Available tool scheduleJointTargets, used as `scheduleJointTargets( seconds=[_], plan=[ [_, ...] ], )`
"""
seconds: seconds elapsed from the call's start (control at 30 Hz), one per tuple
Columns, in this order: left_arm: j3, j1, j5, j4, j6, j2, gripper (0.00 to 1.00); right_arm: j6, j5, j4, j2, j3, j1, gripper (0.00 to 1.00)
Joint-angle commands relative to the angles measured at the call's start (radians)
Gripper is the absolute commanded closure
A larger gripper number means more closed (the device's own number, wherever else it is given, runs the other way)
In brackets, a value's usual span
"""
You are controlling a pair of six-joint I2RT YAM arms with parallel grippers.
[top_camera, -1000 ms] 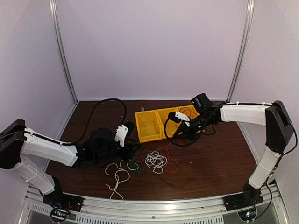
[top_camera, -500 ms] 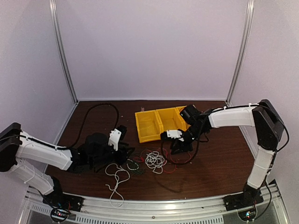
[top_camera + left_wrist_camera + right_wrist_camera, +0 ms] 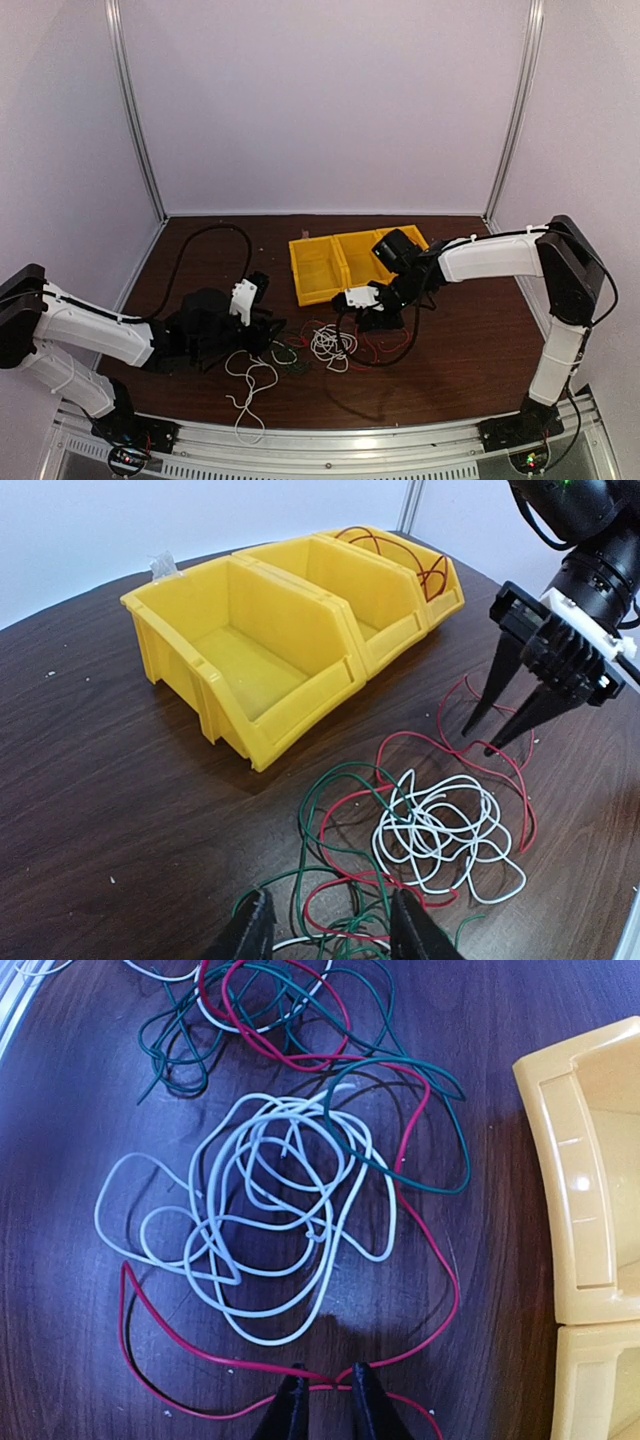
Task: Untangle the cables
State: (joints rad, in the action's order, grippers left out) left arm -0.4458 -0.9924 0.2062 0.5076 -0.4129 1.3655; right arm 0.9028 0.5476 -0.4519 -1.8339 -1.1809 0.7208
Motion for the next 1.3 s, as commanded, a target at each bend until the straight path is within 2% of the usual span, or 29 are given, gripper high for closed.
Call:
scheduleJointTargets(
  seconds=[0.0, 0.1, 0.27, 0.47, 0.6, 0.77, 0.93, 1.17, 1.27],
  plan=[
    [0.003, -0.004, -0.011, 0.064, 0.005, 0.023, 0.58, -0.017, -0.022, -0.013, -0.018, -0.045, 0.004, 0.92],
    [-0.033, -0.004, -0.054, 0.085, 0.019, 0.068, 0.53, -0.027, 0.012, -0.036, 0.049, -0.057, -0.014, 1.0],
    [-0.11, -0.005, -0.129, 0.128, 0.033, 0.202, 0.42, -0.053, 0.032, -0.128, 0.182, -0.14, -0.03, 1.0],
    [-0.237, -0.003, -0.105, 0.033, 0.023, 0.382, 0.44, -0.124, 0.119, -0.231, 0.307, -0.354, -0.106, 1.0],
    [-0.285, -0.002, -0.091, -0.015, 0.018, 0.459, 0.5, -0.191, 0.244, -0.286, 0.318, -0.558, -0.224, 1.0],
    [-0.279, -0.001, -0.094, -0.002, 0.015, 0.49, 0.59, -0.344, 0.413, -0.23, 0.301, -0.802, -0.383, 1.0],
    [-0.263, -0.001, -0.081, -0.009, 0.002, 0.492, 0.6, -0.576, 0.533, -0.049, 0.249, -0.984, -0.529, 1.0],
    [-0.263, -0.002, -0.066, -0.032, 0.003, 0.47, 0.6, -0.675, 0.492, 0.093, 0.196, -1.027, -0.577, 1.0],
    [-0.253, -0.001, -0.075, -0.033, 0.01, 0.452, 0.6, -0.655, 0.44, 0.101, 0.184, -1.026, -0.579, 1.0]
  ],
)
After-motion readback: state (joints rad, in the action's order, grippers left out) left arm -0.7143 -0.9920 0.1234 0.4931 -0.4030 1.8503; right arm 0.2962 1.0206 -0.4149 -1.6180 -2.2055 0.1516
